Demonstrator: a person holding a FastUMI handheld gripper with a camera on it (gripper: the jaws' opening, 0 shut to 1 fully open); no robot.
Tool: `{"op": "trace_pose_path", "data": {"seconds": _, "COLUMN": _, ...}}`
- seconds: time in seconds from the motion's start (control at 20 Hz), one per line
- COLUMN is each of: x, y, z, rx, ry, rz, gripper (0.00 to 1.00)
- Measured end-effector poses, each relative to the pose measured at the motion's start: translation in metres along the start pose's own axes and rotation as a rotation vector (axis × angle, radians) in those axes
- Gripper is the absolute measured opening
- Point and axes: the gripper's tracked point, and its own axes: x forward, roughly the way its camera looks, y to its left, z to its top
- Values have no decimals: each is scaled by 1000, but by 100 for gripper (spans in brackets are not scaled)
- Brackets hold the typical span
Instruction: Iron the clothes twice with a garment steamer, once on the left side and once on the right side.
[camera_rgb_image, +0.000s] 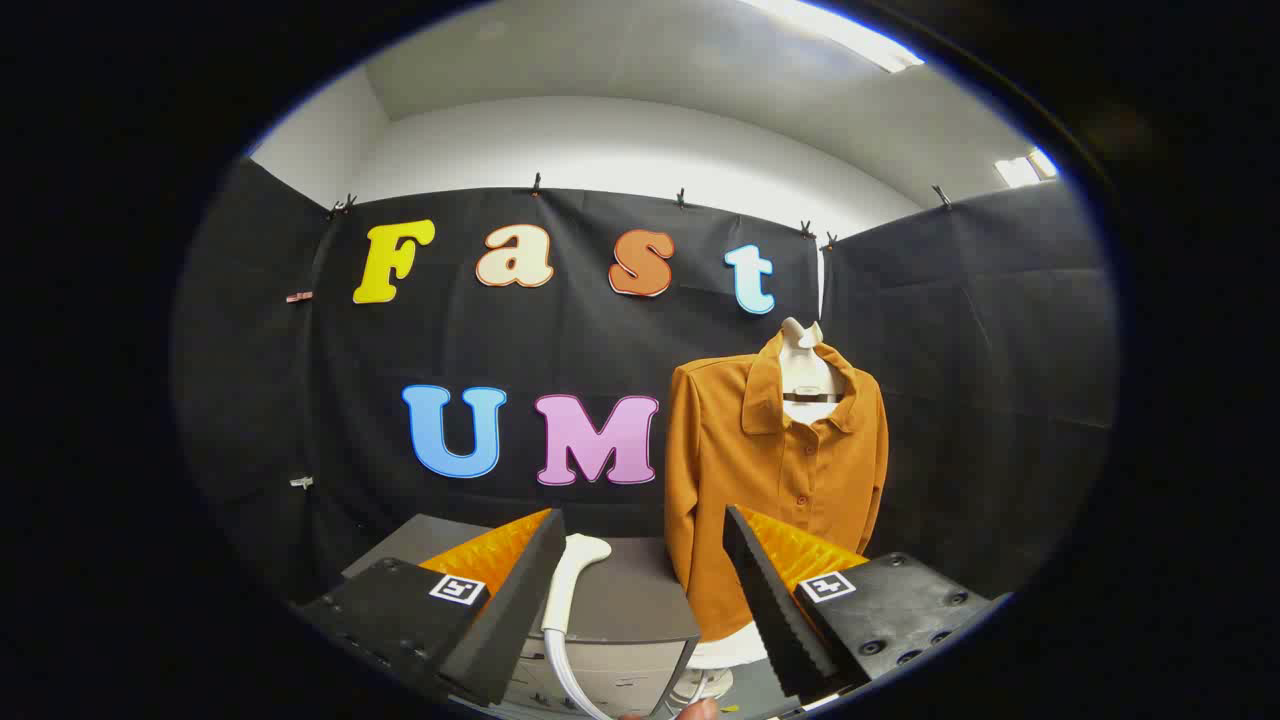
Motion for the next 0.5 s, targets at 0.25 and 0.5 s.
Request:
{"op": "trace_pose_path", "data": {"seconds": 0.25, "x": -3, "y": 14, "z": -6, "rx": -7, "ry": 16, "rz": 23, "gripper": 98}}
{"op": "trace_pose_path", "data": {"seconds": 0.5, "x": -4, "y": 13, "z": -6, "rx": 3, "ry": 15, "rz": 24, "gripper": 98}}
